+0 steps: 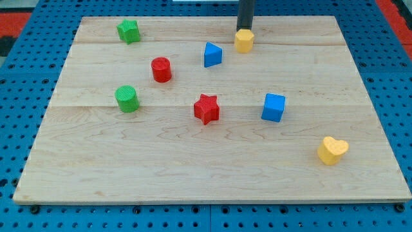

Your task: Slide the hexagon on top of the heart

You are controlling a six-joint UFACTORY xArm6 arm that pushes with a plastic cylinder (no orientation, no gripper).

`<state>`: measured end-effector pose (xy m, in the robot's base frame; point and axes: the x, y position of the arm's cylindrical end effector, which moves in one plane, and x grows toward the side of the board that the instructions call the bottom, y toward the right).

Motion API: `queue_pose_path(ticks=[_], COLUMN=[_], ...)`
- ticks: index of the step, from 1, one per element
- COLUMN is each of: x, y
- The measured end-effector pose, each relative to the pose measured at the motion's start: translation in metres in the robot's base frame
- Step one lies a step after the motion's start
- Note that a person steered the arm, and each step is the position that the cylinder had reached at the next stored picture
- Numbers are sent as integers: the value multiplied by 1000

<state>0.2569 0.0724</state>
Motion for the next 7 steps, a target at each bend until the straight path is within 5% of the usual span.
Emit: queue_pose_path(ticks=[3,5,7], x=[46,146,84], y=[-28,3,-27])
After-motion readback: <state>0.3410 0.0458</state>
